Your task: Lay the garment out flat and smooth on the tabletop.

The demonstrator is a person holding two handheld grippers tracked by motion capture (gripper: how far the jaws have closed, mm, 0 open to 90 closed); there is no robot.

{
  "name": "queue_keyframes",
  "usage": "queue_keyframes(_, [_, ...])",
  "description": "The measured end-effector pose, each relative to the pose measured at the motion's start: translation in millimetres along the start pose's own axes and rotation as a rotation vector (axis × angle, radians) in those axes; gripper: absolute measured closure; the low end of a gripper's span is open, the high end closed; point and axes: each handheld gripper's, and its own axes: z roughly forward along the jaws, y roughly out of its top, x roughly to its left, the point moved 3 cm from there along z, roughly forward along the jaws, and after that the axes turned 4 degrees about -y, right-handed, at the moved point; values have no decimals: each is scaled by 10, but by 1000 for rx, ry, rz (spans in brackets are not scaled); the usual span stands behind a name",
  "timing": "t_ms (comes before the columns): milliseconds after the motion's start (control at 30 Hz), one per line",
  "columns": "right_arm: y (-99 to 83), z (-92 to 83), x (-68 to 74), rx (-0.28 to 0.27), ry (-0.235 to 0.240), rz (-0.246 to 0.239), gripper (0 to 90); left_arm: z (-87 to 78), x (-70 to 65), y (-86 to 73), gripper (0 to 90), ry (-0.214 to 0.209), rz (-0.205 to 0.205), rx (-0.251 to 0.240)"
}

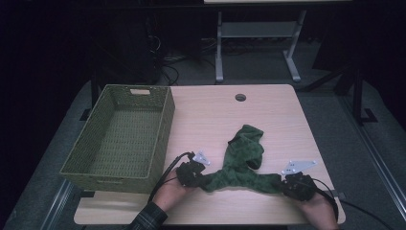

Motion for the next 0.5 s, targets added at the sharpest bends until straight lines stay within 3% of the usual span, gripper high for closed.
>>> queue_keyframes(33, [-18, -16, 34, 4, 1, -6, 899, 2, -28, -14, 897, -2, -11, -12])
queue_keyframes(133, [-52, -42, 113, 5, 4, -22, 899, -33, -91, -89, 897, -11, 9, 2])
queue_keyframes(233, [-64, -53, 152, 2, 6, -40, 897, -47, -116, -111, 884, -24, -7, -16])
queue_keyframes(500, [114, -116, 87, -75, -6, -35, 764, -200, -97, 129, 700, -10, 19, -79])
